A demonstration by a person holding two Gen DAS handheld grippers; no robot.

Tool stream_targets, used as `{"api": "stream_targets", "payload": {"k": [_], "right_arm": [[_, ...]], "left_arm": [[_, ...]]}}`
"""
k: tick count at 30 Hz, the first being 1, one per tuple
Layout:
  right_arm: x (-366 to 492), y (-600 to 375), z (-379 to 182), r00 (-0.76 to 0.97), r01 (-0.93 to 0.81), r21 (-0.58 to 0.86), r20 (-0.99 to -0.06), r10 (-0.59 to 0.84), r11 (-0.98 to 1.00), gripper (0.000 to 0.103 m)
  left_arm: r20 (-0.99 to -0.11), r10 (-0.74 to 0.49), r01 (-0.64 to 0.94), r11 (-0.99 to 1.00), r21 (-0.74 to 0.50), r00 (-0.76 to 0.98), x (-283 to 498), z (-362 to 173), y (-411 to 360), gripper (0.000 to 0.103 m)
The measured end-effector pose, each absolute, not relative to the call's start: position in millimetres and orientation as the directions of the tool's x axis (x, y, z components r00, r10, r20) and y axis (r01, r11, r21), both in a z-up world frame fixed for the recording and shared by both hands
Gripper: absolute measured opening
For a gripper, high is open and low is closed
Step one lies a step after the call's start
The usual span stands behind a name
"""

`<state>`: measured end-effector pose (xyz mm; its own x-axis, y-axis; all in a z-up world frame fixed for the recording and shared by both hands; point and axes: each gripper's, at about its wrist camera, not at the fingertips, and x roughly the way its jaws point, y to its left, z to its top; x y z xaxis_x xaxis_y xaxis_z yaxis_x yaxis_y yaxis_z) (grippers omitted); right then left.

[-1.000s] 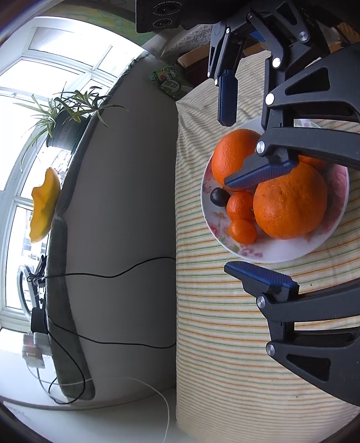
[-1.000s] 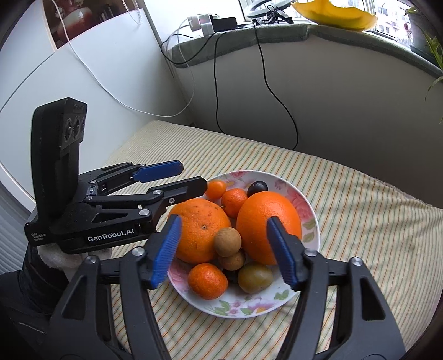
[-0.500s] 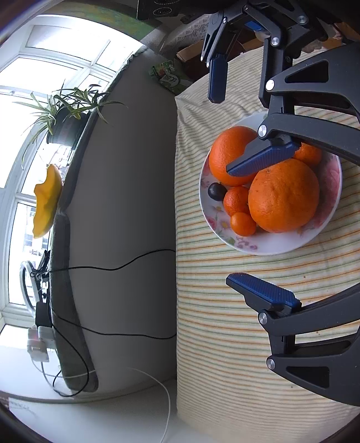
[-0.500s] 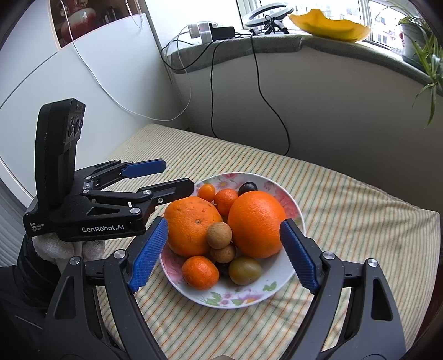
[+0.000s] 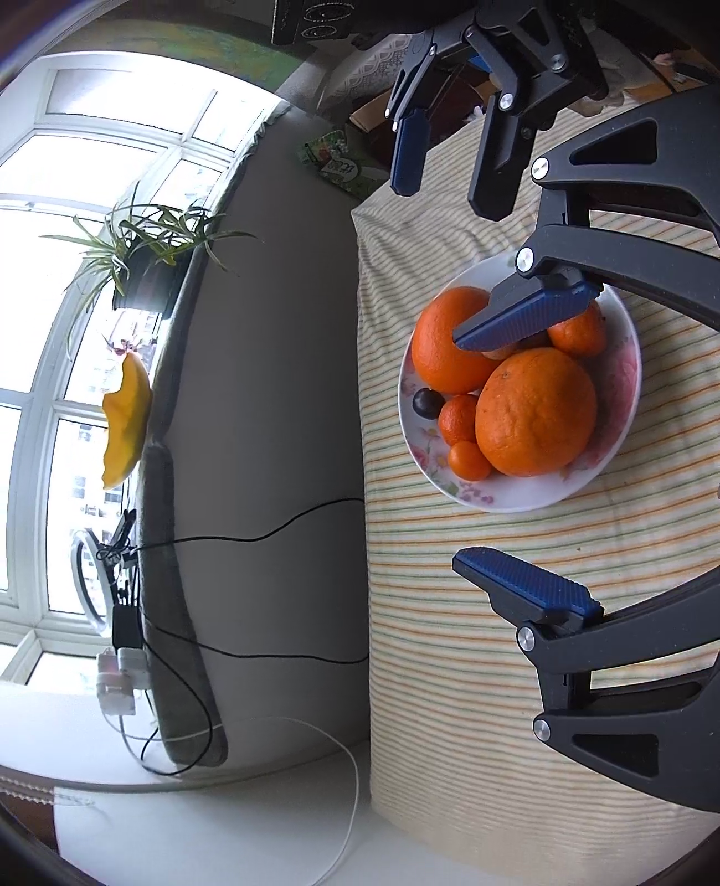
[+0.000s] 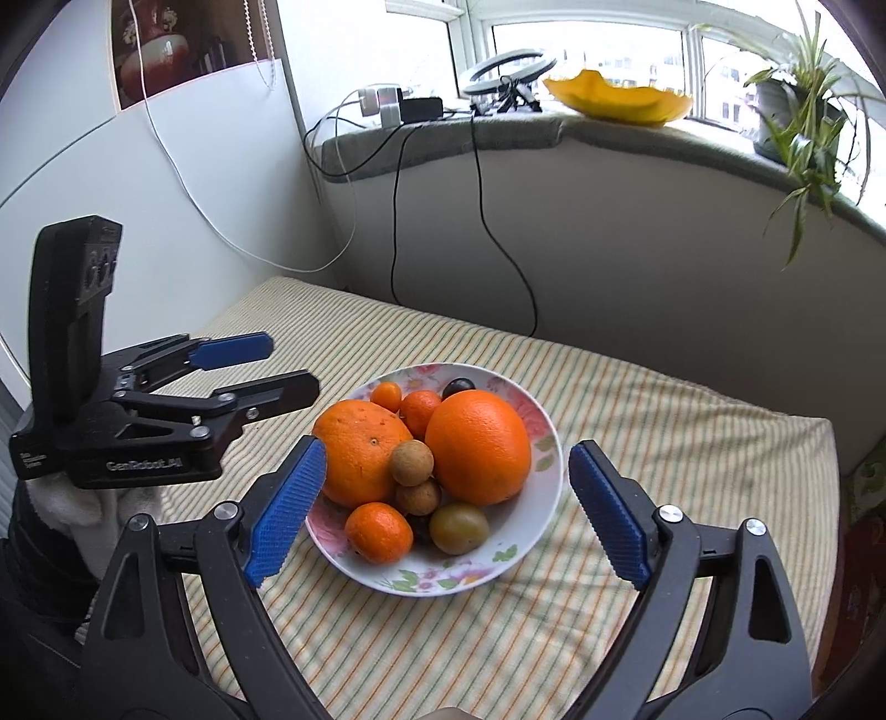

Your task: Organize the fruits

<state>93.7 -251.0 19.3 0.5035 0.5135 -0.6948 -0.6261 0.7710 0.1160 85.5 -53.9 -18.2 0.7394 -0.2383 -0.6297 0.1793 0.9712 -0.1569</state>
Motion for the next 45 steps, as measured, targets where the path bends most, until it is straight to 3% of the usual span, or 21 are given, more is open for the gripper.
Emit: {"api": "stream_targets", "payload": {"k": [6,19,45], "right_arm": [[81.1,-257.5,24.2,0.563,-0.599,0.098,-0.654,0.505,0.795,0.099],[64.2,-271.2,28.8,0.643,-0.535,0.07,-0.612,0.46,0.842,0.101],[58.8,-266.9,23.0,0.644,-0.533,0.043,-0.627,0.438,0.845,0.102]], "left_arm": [[-0.619,-0.225,0.178,0.974,-0.138,0.752,64.5,-13.0,-56.3,0.073],[-0.607,-0.203,0.175,0.979,-0.106,0.768,36.9,-6.8,-61.1,0.074],[-0.607,-0.202,0.174,0.979,-0.106,0.769,30.6,-6.8,-66.9,0.074]]}}
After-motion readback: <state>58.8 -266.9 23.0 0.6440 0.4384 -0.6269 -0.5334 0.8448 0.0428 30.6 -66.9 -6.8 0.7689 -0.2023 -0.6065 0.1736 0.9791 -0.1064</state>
